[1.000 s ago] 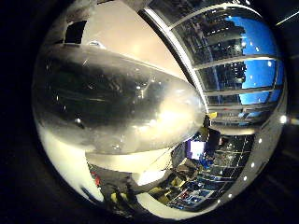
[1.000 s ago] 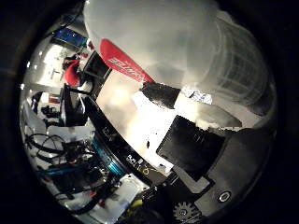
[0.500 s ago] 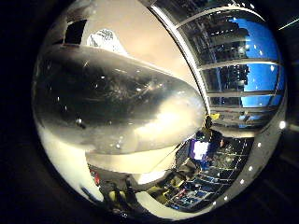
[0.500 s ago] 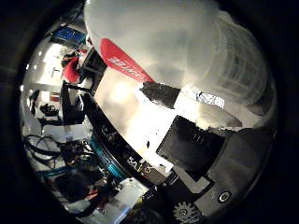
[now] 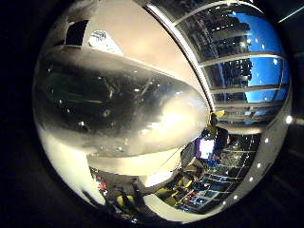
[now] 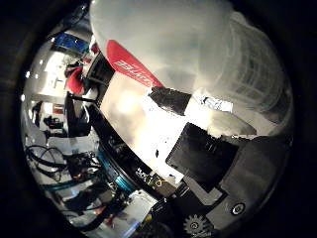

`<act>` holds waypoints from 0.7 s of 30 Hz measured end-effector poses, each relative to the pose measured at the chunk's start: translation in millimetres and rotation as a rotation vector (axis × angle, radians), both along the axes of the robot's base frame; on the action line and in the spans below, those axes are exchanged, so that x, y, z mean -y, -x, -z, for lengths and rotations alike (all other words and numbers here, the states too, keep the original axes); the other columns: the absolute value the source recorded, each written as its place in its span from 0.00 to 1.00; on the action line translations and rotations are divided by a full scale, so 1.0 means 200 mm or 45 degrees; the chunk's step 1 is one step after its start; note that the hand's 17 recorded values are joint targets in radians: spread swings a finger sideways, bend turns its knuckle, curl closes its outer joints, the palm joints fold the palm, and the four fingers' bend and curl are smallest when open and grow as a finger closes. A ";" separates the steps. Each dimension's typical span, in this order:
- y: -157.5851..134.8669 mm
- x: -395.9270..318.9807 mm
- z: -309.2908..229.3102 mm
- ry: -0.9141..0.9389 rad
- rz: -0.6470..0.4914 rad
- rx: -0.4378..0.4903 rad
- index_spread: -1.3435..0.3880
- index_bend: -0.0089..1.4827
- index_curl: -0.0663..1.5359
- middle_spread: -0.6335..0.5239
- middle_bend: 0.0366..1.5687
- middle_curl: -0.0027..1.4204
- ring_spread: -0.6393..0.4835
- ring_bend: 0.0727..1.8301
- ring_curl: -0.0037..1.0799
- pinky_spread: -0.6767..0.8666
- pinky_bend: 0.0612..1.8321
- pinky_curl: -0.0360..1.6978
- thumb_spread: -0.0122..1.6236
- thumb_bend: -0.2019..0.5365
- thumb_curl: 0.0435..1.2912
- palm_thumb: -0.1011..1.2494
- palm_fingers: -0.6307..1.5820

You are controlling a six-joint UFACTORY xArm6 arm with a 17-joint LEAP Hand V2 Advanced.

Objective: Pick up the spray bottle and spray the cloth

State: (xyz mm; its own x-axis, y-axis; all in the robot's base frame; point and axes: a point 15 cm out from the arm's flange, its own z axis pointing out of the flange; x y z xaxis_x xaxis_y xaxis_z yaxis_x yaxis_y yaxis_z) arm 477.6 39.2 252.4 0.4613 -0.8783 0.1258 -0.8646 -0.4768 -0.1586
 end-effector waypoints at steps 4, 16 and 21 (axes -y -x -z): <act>0.05 -0.07 -0.03 -0.159 0.074 -0.048 0.64 0.76 0.62 0.45 0.91 0.51 0.36 0.72 0.79 0.35 0.54 0.91 0.59 0.25 0.57 0.84 0.79; 0.10 -0.45 -0.16 -0.527 0.062 -0.069 0.64 0.76 0.62 0.45 0.91 0.51 0.36 0.72 0.79 0.35 0.54 0.91 0.59 0.25 0.58 0.83 0.79; 0.12 -0.66 -0.19 -0.684 0.028 -0.089 0.64 0.76 0.62 0.45 0.91 0.51 0.36 0.72 0.79 0.34 0.54 0.91 0.59 0.25 0.58 0.83 0.79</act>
